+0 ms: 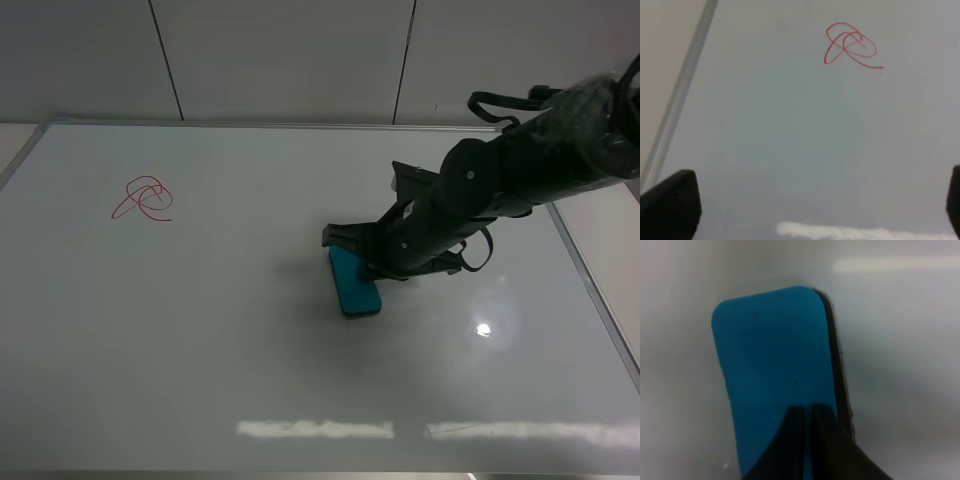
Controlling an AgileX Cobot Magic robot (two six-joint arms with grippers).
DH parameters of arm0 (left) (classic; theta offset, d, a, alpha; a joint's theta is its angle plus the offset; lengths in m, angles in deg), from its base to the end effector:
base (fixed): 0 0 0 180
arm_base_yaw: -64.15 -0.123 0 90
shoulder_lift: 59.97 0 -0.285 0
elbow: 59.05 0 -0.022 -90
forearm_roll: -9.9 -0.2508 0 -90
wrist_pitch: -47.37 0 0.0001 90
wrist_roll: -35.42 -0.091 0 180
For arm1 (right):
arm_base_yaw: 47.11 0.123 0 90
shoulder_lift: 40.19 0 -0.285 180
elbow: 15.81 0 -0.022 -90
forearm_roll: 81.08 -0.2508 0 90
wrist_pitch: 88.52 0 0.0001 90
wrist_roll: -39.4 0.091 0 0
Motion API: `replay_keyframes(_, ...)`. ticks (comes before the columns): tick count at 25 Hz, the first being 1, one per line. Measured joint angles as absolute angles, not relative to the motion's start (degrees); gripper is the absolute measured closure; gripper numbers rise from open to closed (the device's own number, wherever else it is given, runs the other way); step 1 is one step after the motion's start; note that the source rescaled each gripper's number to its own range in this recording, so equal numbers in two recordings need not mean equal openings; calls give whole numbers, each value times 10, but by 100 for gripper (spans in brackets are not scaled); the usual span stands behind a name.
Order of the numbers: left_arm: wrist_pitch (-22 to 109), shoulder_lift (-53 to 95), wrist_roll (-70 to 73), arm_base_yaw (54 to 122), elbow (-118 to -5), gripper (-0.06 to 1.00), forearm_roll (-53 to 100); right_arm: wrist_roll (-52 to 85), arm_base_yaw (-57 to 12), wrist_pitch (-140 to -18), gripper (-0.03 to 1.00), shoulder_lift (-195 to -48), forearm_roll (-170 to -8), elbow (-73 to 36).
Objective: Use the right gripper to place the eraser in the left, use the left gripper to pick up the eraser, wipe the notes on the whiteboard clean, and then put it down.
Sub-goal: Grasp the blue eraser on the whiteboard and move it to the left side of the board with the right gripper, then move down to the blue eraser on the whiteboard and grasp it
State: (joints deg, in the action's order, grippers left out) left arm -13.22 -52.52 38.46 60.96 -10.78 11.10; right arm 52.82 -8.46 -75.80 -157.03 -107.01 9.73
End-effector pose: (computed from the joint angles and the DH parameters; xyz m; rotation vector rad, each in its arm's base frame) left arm -0.0061 -0.0020 0.2790 -0.1092 2.0270 -0.0234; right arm 0.2593 0.2186 0.1107 -0.0278 2.8002 0.5121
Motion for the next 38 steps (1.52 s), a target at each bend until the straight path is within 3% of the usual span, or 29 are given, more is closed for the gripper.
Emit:
replay_keyframes(11, -133, -525, 385, 610, -108, -6, 111, 510, 48, -644, 96, -1758, -1157, -218)
replay_keyframes(26, -133, -525, 385, 610, -108, -6, 111, 551, 104, -607, 97, -1944, -1326, -524)
replay_keyframes(38, -133, -525, 385, 610, -108, -6, 111, 551, 106, -586, 97, -1891, -1196, -545)
